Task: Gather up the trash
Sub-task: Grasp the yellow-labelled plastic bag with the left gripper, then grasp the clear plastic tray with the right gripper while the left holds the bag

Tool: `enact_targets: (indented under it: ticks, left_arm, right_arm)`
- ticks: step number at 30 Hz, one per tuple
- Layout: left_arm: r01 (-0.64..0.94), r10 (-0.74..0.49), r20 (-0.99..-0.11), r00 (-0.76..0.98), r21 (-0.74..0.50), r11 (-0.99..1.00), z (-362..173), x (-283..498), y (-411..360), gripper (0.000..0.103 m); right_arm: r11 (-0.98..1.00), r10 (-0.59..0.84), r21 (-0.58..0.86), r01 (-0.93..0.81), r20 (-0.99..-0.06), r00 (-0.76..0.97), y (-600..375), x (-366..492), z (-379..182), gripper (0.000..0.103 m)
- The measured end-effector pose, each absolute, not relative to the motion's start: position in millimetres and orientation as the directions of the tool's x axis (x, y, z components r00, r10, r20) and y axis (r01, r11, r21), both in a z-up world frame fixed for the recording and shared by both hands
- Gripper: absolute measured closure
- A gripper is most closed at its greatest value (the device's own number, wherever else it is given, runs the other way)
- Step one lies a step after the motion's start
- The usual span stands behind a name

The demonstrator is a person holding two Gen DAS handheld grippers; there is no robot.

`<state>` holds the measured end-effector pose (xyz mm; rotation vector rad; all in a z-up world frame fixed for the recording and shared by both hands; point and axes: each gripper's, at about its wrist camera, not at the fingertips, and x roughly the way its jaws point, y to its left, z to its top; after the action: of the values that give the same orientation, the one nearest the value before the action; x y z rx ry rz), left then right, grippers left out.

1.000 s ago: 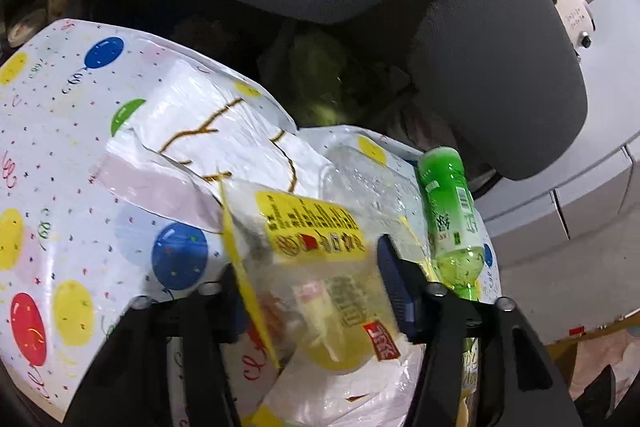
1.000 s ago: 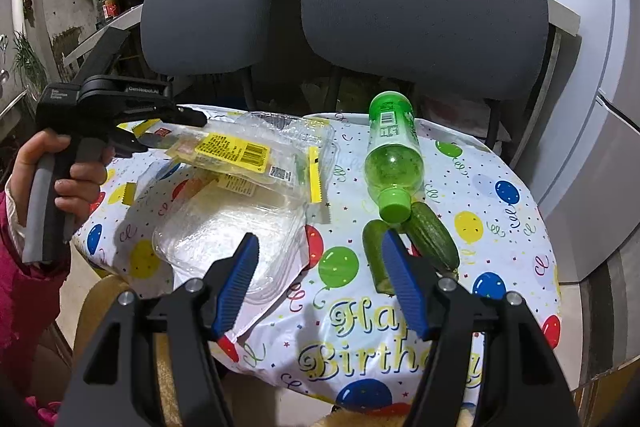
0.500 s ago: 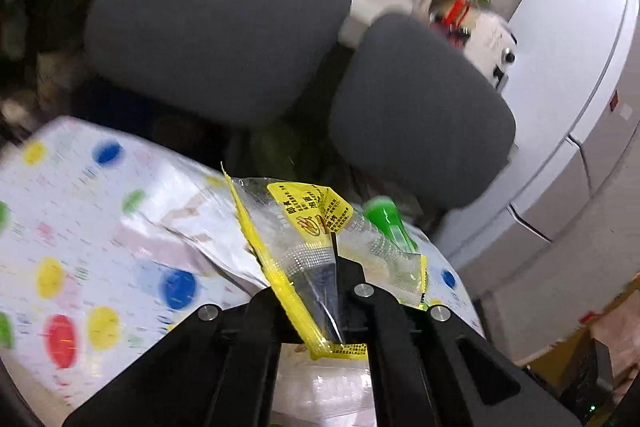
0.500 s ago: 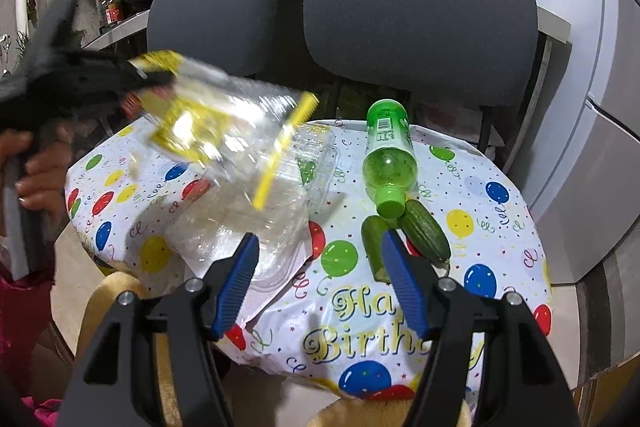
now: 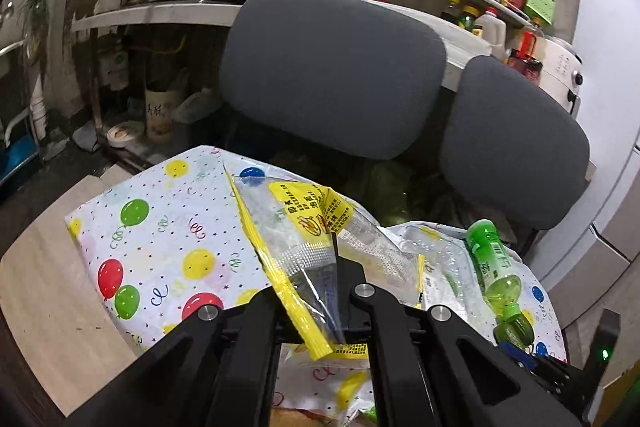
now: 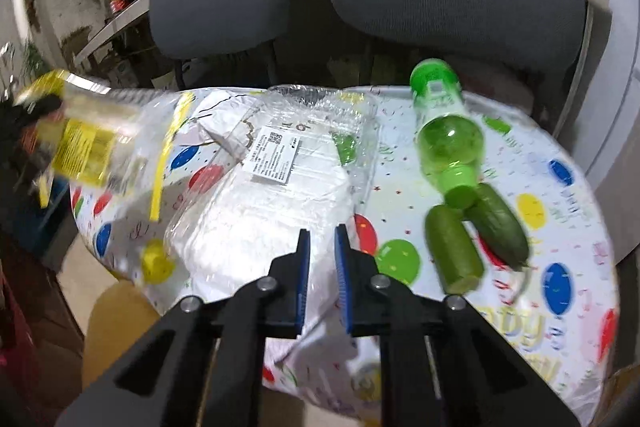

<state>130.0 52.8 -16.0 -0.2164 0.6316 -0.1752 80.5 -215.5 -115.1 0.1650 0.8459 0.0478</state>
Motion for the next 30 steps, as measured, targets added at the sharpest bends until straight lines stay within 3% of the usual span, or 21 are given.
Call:
enact_targets:
  ticks: [9, 14, 20, 21, 23, 25, 30]
  left_arm:
    - [0.086, -0.213, -0.568, 0.795, -0.242, 0.966, -27.7, 134.2, 56.9, 0.102]
    - [0.084, -0.212, -0.582, 0.785, -0.239, 0.967, -34.4, 136.4, 56.5, 0.101]
    - [0.081, -0.211, -0.591, 0.779, -0.240, 0.967, -36.8, 134.7, 56.0, 0.101]
    - [0.081, -0.210, -0.590, 0.779, -0.238, 0.968, -36.4, 133.9, 56.0, 0.101]
    - [0.079, -0.206, -0.586, 0.784, -0.234, 0.969, -34.5, 131.6, 56.5, 0.101]
    - [0.077, -0.201, -0.580, 0.790, -0.231, 0.970, -31.0, 129.2, 57.3, 0.101]
    - [0.085, -0.203, -0.555, 0.807, -0.232, 0.969, -17.8, 120.4, 56.3, 0.101]
  right_arm:
    - [0.978, 0.068, 0.174, 0.118, -0.790, 0.609, -221.2, 119.4, -136.9, 0.090]
    - [0.973, 0.079, 0.192, 0.131, -0.804, 0.589, -223.8, 128.0, -142.8, 0.080]
    - [0.961, 0.116, 0.237, 0.140, -0.811, 0.574, -224.7, 140.8, -147.9, 0.079]
    - [0.959, 0.121, 0.245, 0.142, -0.809, 0.576, -225.7, 141.9, -147.2, 0.079]
    - [0.955, 0.121, 0.257, 0.148, -0.793, 0.597, -227.9, 140.3, -141.5, 0.092]
    - [0.944, 0.139, 0.296, 0.148, -0.761, 0.634, -232.6, 136.0, -129.5, 0.096]
    - [0.946, 0.126, 0.296, 0.129, -0.706, 0.697, -234.4, 126.3, -97.1, 0.097]
